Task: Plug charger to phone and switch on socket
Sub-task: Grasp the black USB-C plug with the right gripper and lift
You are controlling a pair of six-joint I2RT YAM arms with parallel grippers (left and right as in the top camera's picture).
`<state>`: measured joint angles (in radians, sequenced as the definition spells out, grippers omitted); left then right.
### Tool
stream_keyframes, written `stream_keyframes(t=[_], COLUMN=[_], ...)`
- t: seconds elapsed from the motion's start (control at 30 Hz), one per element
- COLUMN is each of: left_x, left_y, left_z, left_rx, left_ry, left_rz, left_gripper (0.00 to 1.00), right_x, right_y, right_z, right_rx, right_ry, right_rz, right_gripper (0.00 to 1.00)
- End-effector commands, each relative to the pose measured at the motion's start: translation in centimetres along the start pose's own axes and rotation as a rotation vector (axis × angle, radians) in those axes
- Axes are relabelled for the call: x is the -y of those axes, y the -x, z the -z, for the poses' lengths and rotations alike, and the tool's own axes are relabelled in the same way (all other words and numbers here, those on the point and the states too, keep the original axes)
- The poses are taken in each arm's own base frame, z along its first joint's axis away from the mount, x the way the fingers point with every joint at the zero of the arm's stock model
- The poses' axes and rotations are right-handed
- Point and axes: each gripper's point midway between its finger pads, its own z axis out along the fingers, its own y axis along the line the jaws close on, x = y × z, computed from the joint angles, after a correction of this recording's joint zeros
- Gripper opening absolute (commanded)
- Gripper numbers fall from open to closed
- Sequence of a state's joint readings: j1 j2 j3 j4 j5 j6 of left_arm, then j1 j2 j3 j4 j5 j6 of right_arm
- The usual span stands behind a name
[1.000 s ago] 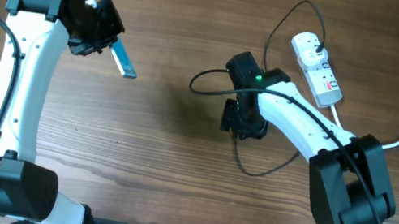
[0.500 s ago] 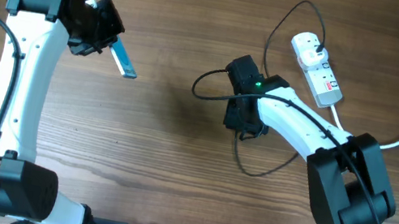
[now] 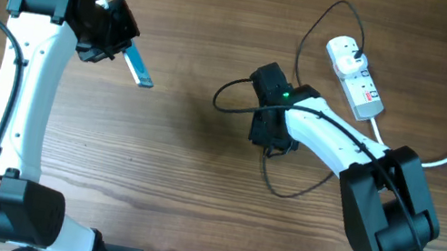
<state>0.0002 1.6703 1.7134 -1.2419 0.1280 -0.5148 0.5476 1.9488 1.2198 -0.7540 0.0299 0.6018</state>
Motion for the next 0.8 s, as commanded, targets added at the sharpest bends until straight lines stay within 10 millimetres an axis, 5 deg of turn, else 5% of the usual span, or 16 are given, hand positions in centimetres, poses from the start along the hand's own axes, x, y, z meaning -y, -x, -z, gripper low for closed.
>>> stream_keyframes(t=[0.0, 0.2, 0.5, 0.77], left_x=[0.3, 0.4, 0.4, 0.4], left_y=[0.3, 0.4, 0.4, 0.4], left_z=[0.1, 0.1, 0.1, 0.2], left_rx=[0.009, 0.012, 0.012, 0.014], left_ry=[-0.016, -0.018, -0.018, -0.020], left_rz=[0.014, 0.013, 0.013, 0.013], left_gripper=[0.04, 0.04, 0.04, 0.04], right_x=[0.2, -0.5, -0.9, -0.5], right_y=[-0.9, -1.3, -1.9, -1.6], right_z=[-1.9, -2.0, -1.9, -2.0], right_rx=[-0.048, -0.073, -0.103, -0.088], right_ry=[-0.023, 0.014, 0.040, 0.018], right_rz=[0.004, 0.002, 0.000, -0.002], right_gripper=[0.34, 0.24, 0.24, 0.13])
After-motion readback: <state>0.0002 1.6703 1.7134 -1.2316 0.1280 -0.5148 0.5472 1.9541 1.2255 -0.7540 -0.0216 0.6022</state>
